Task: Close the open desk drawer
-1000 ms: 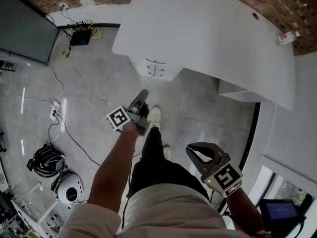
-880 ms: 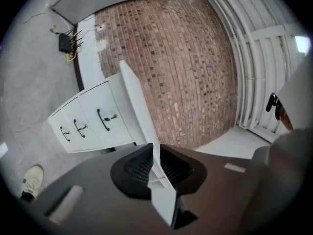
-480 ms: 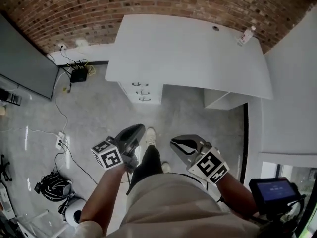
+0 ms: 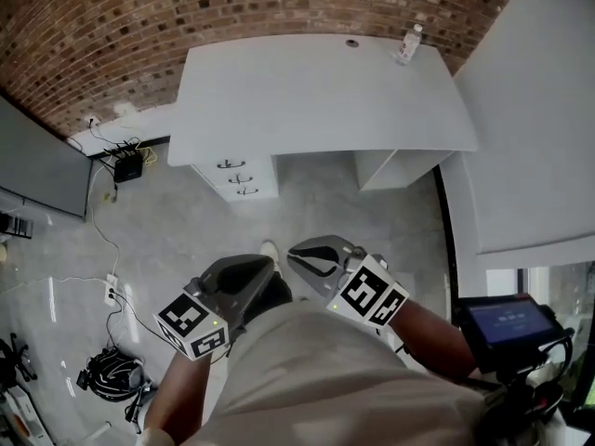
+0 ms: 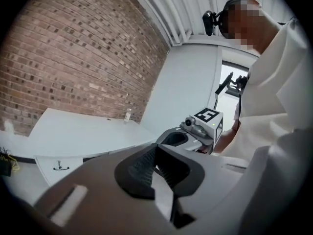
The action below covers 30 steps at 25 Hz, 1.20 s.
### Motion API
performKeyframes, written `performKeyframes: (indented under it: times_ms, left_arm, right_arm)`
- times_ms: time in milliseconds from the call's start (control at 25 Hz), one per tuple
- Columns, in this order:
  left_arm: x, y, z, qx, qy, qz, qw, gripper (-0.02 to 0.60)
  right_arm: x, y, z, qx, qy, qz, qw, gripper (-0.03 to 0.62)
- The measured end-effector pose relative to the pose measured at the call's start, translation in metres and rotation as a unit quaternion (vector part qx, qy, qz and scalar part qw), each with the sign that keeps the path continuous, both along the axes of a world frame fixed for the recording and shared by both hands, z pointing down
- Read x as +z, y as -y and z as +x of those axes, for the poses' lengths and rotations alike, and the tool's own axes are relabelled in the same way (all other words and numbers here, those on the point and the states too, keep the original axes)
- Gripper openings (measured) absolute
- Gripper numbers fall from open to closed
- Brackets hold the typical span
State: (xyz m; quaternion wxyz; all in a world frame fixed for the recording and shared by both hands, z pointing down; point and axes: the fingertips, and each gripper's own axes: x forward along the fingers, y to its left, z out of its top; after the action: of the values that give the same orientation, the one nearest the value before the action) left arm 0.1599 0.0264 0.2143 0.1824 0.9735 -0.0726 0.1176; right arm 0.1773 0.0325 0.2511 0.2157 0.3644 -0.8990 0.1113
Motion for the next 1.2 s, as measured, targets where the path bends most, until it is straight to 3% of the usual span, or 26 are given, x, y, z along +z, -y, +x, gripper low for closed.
performKeyframes:
  times_ms: [600,1200]
  left_arm:
    - [-0.023,-0.033,0.016,0.057,0.012,0.056,0.9967,0.005]
    - [-0.025,-0.033,0.018,0.065,0.004,0.057,0.9962,0.005]
  right_arm:
    - [-0.034,-0.008,-0.007,-0.023,-0.036,0.058,0.997,0.020]
    - [-0.036,-0.010,-0.007,-0.022,-0.057,0.073,0.995,0.009]
